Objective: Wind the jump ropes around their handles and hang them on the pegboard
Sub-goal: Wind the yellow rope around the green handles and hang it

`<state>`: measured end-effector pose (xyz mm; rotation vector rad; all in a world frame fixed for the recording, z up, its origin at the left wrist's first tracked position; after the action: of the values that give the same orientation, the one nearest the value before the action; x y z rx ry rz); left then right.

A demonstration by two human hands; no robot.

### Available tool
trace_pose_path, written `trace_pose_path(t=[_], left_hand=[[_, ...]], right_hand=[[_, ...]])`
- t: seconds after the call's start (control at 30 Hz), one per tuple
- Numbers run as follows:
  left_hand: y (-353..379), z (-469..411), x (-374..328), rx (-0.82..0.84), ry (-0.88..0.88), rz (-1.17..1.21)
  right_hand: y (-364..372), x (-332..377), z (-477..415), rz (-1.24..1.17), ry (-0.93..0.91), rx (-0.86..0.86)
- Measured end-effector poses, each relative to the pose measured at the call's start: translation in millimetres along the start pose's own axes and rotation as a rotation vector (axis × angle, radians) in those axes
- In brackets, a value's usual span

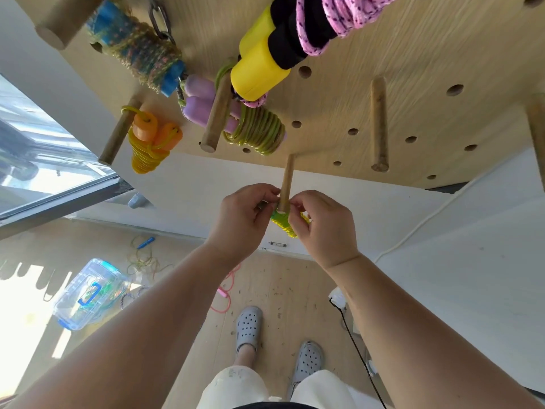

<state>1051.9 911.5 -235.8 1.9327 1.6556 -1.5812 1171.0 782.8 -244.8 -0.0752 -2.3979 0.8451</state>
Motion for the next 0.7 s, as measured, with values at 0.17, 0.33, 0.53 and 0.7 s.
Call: trace_pose_path(t=[0.17,0.33,0.53,0.7], left_hand=[[10,-18,1,0.010,-0.094,0.004],[20,-30,1,-0.013,-0.248,0.064],[32,-46,-3,-0.112,-0.375,0.065],[33,-43,2,-0.211,-0.459,0.026]], right_hand=[[9,-9,-16,0.022,0.053,-0.022],[18,-16,-33,0.054,0.080,-0.043],[27,-20,-51,0.144,0.133,-0.062],[21,-24,-48,0.191,0.248,-0.059]])
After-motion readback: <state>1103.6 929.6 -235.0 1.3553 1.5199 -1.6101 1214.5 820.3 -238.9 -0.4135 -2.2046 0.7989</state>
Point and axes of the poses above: each hand's wrist, its own z-axis away from the middle knuckle, its own y-axis out of the palm, x = y × z, the point moved 1 cm from there along -z, towards the middle knuckle, and after that the axes turned 13 degrees about -x, right-handed, at the moved point
